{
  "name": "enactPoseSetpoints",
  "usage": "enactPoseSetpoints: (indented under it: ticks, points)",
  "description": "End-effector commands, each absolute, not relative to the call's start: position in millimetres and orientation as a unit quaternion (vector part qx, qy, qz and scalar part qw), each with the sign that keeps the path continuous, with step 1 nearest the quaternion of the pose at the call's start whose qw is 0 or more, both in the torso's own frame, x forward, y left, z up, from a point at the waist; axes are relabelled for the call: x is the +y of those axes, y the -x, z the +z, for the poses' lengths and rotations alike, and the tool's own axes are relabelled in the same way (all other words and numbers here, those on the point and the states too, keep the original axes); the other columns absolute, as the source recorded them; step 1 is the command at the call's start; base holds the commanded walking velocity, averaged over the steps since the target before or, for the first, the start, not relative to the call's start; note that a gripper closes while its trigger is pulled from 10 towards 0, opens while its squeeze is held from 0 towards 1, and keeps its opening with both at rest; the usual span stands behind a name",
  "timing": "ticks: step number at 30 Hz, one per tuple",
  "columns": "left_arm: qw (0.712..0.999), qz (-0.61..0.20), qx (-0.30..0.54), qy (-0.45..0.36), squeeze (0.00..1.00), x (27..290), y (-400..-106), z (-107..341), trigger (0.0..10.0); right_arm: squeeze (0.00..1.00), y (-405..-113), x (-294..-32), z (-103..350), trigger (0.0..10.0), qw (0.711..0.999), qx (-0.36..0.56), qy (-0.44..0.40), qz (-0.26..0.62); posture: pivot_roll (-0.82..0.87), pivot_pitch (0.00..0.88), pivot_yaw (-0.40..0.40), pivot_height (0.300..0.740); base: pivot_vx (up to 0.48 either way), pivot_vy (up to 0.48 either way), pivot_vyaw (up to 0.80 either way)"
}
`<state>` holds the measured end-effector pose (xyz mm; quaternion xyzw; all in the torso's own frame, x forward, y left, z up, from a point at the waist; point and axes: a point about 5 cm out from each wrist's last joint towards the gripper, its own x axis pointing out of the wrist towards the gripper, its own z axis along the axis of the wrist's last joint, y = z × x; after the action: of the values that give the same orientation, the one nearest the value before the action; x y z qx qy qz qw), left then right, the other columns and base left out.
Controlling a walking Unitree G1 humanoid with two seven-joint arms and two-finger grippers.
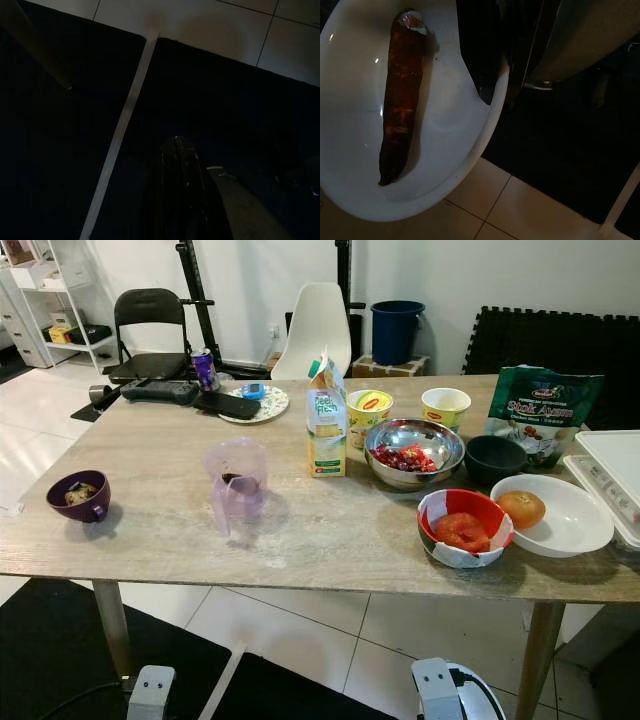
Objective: Restocking fridge
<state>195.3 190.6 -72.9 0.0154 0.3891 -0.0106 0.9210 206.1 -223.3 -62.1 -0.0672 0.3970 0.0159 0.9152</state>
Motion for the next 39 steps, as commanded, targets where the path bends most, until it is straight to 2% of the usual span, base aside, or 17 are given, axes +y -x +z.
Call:
enactPoseSetpoints:
  ticks: [1,4,8,12,14,17,27,39]
  points:
    - [0.919,-0.002,0.394,-0.016,0.00,194.6,-193.6,-73.6,10.0,0.00,-205.0,-223.3,-62.3,10.0,0.916,0.395,0.067,0.015,-0.01,0.115,0.069,0.740,0.000,0.000,0.00]
    - [0.922,-0.015,0.388,-0.015,0.00,188.0,-196.6,-72.4,10.0,0.00,-205.4,-226.2,-61.4,10.0,0.918,0.392,0.061,0.007,0.00,0.102,0.048,0.740,0.000,0.000,0.00]
    - [0.921,0.009,0.389,0.001,0.00,190.9,-192.9,-73.9,10.0,0.00,-203.3,-225.5,-63.0,10.0,0.914,0.399,0.067,0.012,-0.01,0.107,0.069,0.740,0.000,0.000,0.00]
    - [0.918,-0.011,0.395,-0.019,0.00,189.8,-191.7,-74.8,10.0,0.00,-206.8,-224.7,-61.1,10.0,0.917,0.394,0.062,0.012,-0.01,0.107,0.052,0.740,0.000,0.000,0.00]
    - [0.917,0.007,0.398,-0.013,0.00,191.9,-190.1,-75.7,10.0,0.00,-206.2,-224.4,-61.6,10.0,0.915,0.397,0.072,0.021,-0.01,0.106,0.063,0.740,0.000,0.000,0.00]
    - [0.920,-0.013,0.391,-0.010,0.00,188.8,-193.2,-74.0,10.0,0.00,-206.2,-225.8,-61.2,10.0,0.918,0.392,0.056,0.003,-0.01,0.106,0.054,0.740,0.000,0.000,0.00]
    - [0.917,-0.005,0.399,-0.009,0.00,192.1,-193.5,-74.4,10.0,0.00,-204.6,-228.3,-61.8,10.0,0.917,0.396,0.055,-0.003,-0.02,0.105,0.074,0.740,0.000,0.000,0.00]
    - [0.917,-0.011,0.399,-0.013,0.00,191.0,-194.7,-74.0,10.0,0.00,-204.5,-228.9,-61.6,10.0,0.917,0.395,0.053,-0.005,-0.01,0.096,0.062,0.740,0.000,0.000,0.00]
